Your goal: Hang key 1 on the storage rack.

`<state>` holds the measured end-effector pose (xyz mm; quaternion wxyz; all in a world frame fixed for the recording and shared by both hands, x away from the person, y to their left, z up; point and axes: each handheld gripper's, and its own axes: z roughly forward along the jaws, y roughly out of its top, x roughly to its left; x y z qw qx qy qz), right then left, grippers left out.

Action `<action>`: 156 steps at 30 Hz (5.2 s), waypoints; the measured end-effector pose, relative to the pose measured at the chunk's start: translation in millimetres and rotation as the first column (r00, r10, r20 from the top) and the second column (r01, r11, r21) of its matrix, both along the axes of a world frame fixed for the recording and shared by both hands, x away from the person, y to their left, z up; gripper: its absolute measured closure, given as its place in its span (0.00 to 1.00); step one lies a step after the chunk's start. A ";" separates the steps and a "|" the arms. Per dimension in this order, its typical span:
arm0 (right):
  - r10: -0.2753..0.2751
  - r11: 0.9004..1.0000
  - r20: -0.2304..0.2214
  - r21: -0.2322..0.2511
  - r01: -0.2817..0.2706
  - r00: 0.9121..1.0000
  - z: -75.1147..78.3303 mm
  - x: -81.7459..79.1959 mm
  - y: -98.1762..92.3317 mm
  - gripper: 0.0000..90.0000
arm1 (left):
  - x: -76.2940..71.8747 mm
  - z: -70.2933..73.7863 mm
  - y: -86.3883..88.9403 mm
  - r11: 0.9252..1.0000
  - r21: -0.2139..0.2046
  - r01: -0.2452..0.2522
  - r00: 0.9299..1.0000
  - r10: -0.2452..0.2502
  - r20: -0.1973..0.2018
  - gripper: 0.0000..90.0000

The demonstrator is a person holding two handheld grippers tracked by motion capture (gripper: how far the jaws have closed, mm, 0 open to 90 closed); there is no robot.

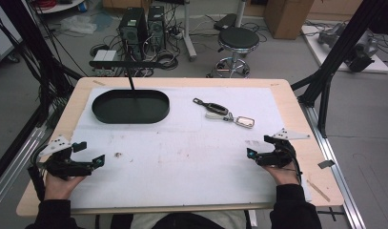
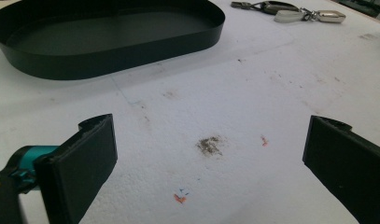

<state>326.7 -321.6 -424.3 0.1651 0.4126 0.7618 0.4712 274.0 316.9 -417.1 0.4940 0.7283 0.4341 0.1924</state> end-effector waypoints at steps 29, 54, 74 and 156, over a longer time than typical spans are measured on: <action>0.014 1.000 -0.017 -0.006 -0.014 1.000 -1.4 -0.5 7.7 0.01 | -3.8 -2.6 -1.1 1.000 -0.010 0.001 1.000 -0.001 0.023 0.04; 0.096 0.994 -0.038 -0.048 -0.098 0.995 15.7 36.0 35.7 0.01 | -4.0 -4.4 -0.9 1.000 -0.001 -0.016 1.000 0.016 0.026 0.04; 0.172 0.973 -0.056 -0.146 -0.179 0.983 33.7 77.8 66.4 0.01 | -1.8 -4.8 -0.7 1.000 -0.001 -0.015 0.999 0.015 0.028 0.04; 0.268 0.869 -0.242 -0.356 -0.343 0.932 -6.9 173.9 108.8 0.58 | 0.5 -8.2 -3.6 0.999 0.041 0.001 1.000 -0.001 0.000 0.04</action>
